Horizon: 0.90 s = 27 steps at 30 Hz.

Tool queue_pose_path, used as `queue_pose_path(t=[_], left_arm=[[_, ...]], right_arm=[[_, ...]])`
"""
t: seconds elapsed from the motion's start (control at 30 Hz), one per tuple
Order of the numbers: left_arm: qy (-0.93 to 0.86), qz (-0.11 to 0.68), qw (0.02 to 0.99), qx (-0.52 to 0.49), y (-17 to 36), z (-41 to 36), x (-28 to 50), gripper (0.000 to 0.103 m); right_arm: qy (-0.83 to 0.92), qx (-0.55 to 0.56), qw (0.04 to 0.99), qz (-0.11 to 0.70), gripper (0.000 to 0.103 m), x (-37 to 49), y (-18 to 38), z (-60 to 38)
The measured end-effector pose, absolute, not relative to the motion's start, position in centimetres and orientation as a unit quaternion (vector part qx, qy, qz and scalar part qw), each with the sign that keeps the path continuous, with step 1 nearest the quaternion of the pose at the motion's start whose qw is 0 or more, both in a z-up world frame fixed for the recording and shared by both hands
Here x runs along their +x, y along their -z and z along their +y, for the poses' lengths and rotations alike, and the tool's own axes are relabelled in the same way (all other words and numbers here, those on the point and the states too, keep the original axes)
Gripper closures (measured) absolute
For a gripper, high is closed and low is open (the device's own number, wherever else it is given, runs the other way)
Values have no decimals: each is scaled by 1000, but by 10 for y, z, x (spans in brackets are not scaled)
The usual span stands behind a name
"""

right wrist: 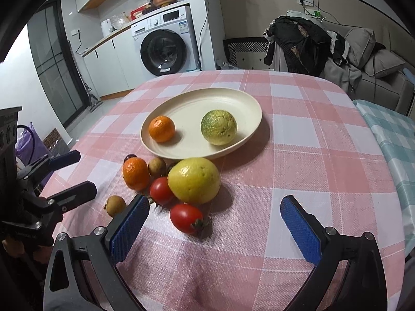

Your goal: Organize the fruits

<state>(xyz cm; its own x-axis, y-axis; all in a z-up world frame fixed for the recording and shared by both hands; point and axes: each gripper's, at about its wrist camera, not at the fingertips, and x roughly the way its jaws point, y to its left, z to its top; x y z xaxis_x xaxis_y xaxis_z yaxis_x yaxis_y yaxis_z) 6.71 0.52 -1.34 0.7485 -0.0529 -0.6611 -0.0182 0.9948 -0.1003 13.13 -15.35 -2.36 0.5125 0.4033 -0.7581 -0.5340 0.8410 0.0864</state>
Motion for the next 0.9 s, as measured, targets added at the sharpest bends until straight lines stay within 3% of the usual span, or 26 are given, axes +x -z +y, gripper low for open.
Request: queue_pose_path(t=[0.5,0.73,0.9], left_arm=[[11,375,925,-61,31,6,75,1],[17,387,920,-58,38,4,78,1],[23,397,916,-52,41,1,80,1]], right_arm=[[-294,-59,851,431,1,130,34,-155],[-304,-68,842,440,5,128,38,-150],[-307,-73,834,452,18,127,44,-148]])
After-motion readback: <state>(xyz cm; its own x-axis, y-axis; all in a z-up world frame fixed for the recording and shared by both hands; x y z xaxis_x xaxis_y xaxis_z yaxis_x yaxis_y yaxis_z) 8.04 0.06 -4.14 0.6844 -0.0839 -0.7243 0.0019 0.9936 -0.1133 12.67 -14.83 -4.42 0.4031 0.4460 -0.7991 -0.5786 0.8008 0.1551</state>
